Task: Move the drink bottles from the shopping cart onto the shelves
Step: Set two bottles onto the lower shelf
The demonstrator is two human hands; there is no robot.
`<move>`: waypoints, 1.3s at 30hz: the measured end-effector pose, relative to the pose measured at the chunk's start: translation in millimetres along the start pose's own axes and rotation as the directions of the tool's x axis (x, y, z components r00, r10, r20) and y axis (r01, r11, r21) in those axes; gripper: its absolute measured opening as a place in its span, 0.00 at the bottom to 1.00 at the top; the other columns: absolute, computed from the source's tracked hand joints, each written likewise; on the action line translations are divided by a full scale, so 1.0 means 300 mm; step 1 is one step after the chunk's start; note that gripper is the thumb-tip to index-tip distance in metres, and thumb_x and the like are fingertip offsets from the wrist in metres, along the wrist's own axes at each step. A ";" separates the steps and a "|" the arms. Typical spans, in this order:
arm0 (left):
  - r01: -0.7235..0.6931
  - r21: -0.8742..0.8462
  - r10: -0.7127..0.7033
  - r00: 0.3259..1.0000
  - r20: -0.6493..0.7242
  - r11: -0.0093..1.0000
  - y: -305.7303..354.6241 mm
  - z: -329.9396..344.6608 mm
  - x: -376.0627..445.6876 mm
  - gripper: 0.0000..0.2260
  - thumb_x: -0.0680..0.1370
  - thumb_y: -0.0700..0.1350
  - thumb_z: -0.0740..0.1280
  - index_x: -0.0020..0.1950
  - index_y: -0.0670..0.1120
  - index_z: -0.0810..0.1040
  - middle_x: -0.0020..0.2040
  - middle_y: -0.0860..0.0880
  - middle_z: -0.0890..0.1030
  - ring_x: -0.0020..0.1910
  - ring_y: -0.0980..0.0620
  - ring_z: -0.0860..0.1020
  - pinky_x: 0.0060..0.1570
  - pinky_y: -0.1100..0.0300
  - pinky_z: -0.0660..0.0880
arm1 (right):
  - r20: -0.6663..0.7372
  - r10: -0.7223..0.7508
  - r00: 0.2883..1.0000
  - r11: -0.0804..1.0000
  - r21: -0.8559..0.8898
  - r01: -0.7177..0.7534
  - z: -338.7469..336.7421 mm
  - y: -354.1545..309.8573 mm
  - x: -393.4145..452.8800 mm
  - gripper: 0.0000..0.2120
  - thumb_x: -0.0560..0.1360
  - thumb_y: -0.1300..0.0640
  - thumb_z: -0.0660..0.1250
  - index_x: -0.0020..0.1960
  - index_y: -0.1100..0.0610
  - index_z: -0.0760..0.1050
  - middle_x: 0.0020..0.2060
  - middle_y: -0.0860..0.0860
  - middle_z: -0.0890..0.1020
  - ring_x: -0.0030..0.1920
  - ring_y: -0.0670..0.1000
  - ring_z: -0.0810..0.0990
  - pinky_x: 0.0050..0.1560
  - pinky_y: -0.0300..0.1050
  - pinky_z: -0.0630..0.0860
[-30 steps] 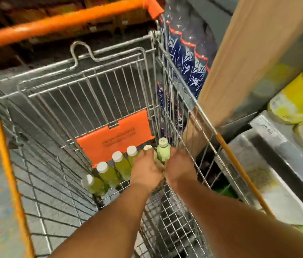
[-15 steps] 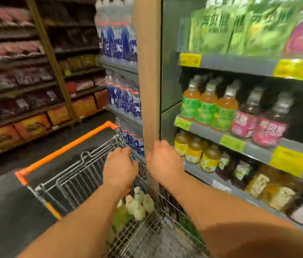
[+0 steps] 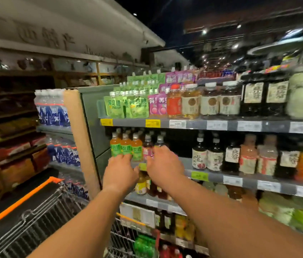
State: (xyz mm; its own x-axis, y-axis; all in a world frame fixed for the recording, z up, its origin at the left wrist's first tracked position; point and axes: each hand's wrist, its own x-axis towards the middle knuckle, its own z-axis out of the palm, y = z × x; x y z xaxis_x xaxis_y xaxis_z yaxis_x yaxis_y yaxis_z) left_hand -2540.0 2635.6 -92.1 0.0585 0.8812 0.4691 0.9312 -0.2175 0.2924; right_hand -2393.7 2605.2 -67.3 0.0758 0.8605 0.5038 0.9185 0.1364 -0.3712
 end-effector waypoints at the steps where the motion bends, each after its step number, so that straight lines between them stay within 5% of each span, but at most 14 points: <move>1: -0.035 -0.027 0.035 0.999 -0.001 0.999 0.064 -0.007 -0.011 0.22 0.77 0.55 0.66 0.68 0.47 0.75 0.62 0.45 0.78 0.63 0.42 0.73 0.62 0.50 0.70 | -0.025 0.014 1.000 1.000 -0.022 -0.015 -0.052 0.034 -0.025 0.15 0.79 0.47 0.56 0.59 0.55 0.73 0.55 0.55 0.75 0.56 0.58 0.78 0.49 0.51 0.74; 7: -0.261 -0.096 0.264 0.964 0.016 0.960 0.418 -0.015 -0.051 0.17 0.76 0.55 0.65 0.60 0.47 0.78 0.54 0.44 0.80 0.57 0.42 0.76 0.56 0.50 0.72 | -0.108 0.136 0.985 0.981 -0.121 -0.149 -0.292 0.232 -0.180 0.16 0.79 0.47 0.57 0.58 0.56 0.72 0.54 0.55 0.75 0.54 0.59 0.77 0.51 0.54 0.75; 13: -0.427 -0.184 0.440 0.897 0.037 0.886 0.671 -0.009 -0.109 0.18 0.77 0.54 0.65 0.65 0.48 0.76 0.59 0.45 0.78 0.60 0.43 0.74 0.58 0.49 0.73 | -0.215 0.252 0.944 0.930 -0.215 -0.298 -0.466 0.418 -0.316 0.12 0.77 0.50 0.61 0.54 0.55 0.75 0.52 0.55 0.77 0.51 0.56 0.79 0.39 0.45 0.70; 16: -0.451 -0.233 0.478 0.875 0.077 0.862 0.746 -0.007 -0.127 0.19 0.78 0.54 0.65 0.66 0.47 0.76 0.61 0.45 0.78 0.61 0.42 0.74 0.60 0.47 0.74 | -0.266 0.337 0.903 0.899 -0.192 -0.393 -0.518 0.469 -0.383 0.13 0.76 0.49 0.62 0.57 0.55 0.73 0.48 0.53 0.78 0.45 0.54 0.80 0.34 0.43 0.68; 23: -0.477 -0.250 0.525 0.831 0.184 0.843 0.826 0.094 -0.147 0.17 0.77 0.55 0.66 0.61 0.47 0.77 0.56 0.45 0.78 0.58 0.42 0.76 0.54 0.48 0.75 | -0.247 0.413 0.877 0.844 -0.259 -0.470 -0.538 0.584 -0.467 0.07 0.78 0.52 0.59 0.43 0.53 0.68 0.41 0.51 0.70 0.39 0.54 0.74 0.38 0.46 0.67; 29: -0.473 -0.188 0.509 0.815 0.278 0.861 0.895 0.250 -0.070 0.25 0.77 0.60 0.65 0.70 0.49 0.71 0.65 0.46 0.74 0.65 0.42 0.71 0.63 0.46 0.72 | -0.199 0.390 0.899 0.822 -0.364 -0.437 -0.527 0.737 -0.411 0.05 0.76 0.56 0.63 0.48 0.56 0.75 0.44 0.53 0.75 0.44 0.56 0.77 0.41 0.47 0.74; 33: -0.534 -0.081 0.530 0.790 0.309 0.842 0.993 0.389 0.020 0.33 0.76 0.64 0.64 0.76 0.48 0.62 0.75 0.47 0.66 0.73 0.41 0.62 0.70 0.45 0.64 | -0.153 0.398 0.904 0.827 -0.366 -0.426 -0.481 0.911 -0.307 0.14 0.77 0.48 0.60 0.53 0.57 0.74 0.49 0.55 0.77 0.51 0.57 0.77 0.45 0.49 0.73; 37: -0.547 -0.010 0.506 0.767 0.395 0.837 1.132 0.539 0.123 0.42 0.76 0.68 0.60 0.81 0.49 0.47 0.81 0.49 0.46 0.79 0.41 0.42 0.76 0.42 0.48 | -0.050 0.426 0.903 0.798 -0.449 -0.401 -0.414 1.144 -0.164 0.31 0.77 0.39 0.57 0.74 0.56 0.61 0.72 0.56 0.66 0.72 0.60 0.62 0.68 0.59 0.65; 39: -0.546 0.003 0.490 0.755 0.436 0.838 1.208 0.605 0.183 0.42 0.77 0.67 0.58 0.81 0.49 0.43 0.81 0.49 0.41 0.79 0.42 0.39 0.76 0.42 0.44 | -0.011 0.427 0.904 0.803 -0.455 -0.385 -0.391 1.256 -0.086 0.36 0.77 0.37 0.56 0.77 0.55 0.54 0.77 0.56 0.57 0.76 0.60 0.53 0.72 0.60 0.58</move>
State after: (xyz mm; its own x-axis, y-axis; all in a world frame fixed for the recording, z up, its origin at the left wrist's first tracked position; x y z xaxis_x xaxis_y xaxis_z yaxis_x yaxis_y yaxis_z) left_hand -2133.9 2681.3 -111.8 0.6572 0.7416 0.1346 0.7496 -0.6618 -0.0133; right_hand -2004.0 2576.8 -128.8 0.4654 0.8306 0.3057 0.8848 -0.4452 -0.1374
